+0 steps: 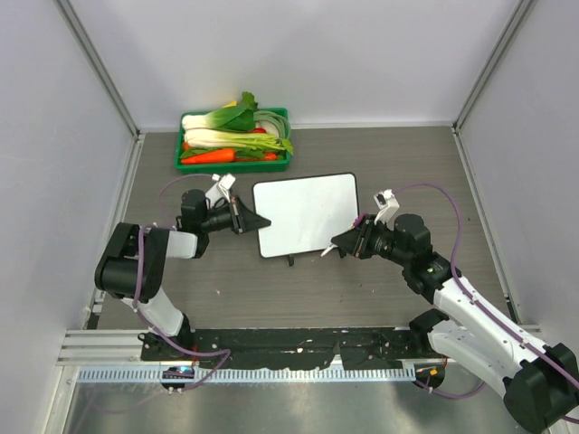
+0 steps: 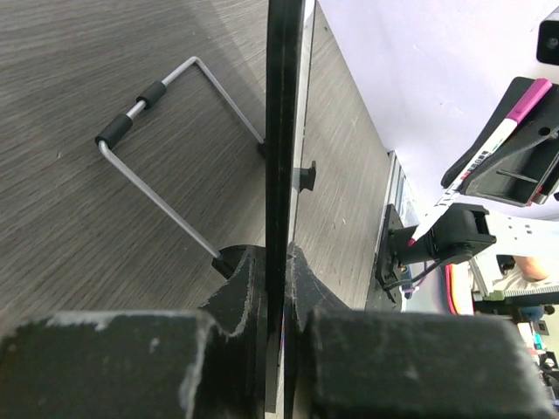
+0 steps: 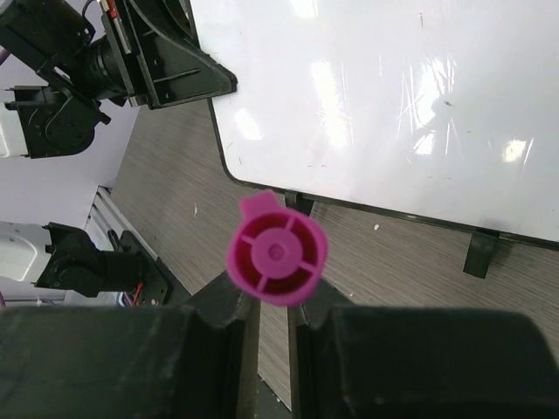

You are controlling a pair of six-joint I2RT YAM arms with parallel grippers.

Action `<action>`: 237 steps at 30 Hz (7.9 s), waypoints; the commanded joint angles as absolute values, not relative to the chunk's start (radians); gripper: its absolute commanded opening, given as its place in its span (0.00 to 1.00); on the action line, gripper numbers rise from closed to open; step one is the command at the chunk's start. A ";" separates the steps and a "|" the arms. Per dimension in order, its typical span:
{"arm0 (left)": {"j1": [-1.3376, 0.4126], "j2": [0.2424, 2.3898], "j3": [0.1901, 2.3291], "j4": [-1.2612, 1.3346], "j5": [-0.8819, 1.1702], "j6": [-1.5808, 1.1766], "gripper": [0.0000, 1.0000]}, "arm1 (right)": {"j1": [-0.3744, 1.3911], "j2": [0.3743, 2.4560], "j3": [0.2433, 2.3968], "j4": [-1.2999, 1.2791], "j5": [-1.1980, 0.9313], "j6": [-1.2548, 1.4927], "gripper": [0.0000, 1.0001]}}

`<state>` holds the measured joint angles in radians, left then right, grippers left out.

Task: Write a sentence on the whiteboard
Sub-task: Move the whiteboard to the center of the board, then write a sentence on the whiteboard.

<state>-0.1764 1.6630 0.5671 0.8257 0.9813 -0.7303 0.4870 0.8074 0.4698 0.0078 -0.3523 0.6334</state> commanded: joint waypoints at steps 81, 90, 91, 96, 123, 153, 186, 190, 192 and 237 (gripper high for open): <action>-0.302 0.954 0.336 0.364 0.629 -0.626 0.87 | 0.485 0.664 0.655 -0.143 -0.325 0.476 0.02; -0.295 1.083 0.365 0.503 0.738 -0.758 0.78 | 0.486 0.721 0.658 -0.095 -0.318 0.463 0.01; -0.295 1.104 0.370 0.518 0.750 -0.764 0.76 | 0.486 0.724 0.660 -0.092 -0.318 0.462 0.02; -0.295 1.146 0.385 0.545 0.764 -0.770 0.75 | 0.488 0.745 0.679 -0.090 -0.319 0.451 0.01; -0.313 1.256 0.391 0.650 0.822 -0.811 0.54 | 0.486 0.819 0.706 -0.072 -0.368 0.446 0.01; -0.324 1.502 0.534 0.512 0.916 -0.523 0.00 | 0.667 1.003 0.722 0.207 -0.120 0.407 0.01; -0.322 1.496 0.505 0.537 0.930 -0.503 0.00 | 0.874 1.194 0.758 0.402 0.172 0.221 0.02; -0.322 1.497 0.505 0.535 0.928 -0.503 0.00 | 0.928 1.181 0.747 0.414 0.248 0.183 0.01; -0.322 1.497 0.506 0.535 0.931 -0.503 0.00 | 0.948 1.184 0.739 0.426 0.276 0.163 0.01; -0.318 1.506 0.503 0.557 0.951 -0.515 0.00 | 0.977 1.266 0.703 0.417 0.384 0.183 0.01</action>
<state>-0.3161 1.4864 0.5194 0.5785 0.9611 -0.5747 0.9699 1.2797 0.7197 0.3950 0.3573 0.1684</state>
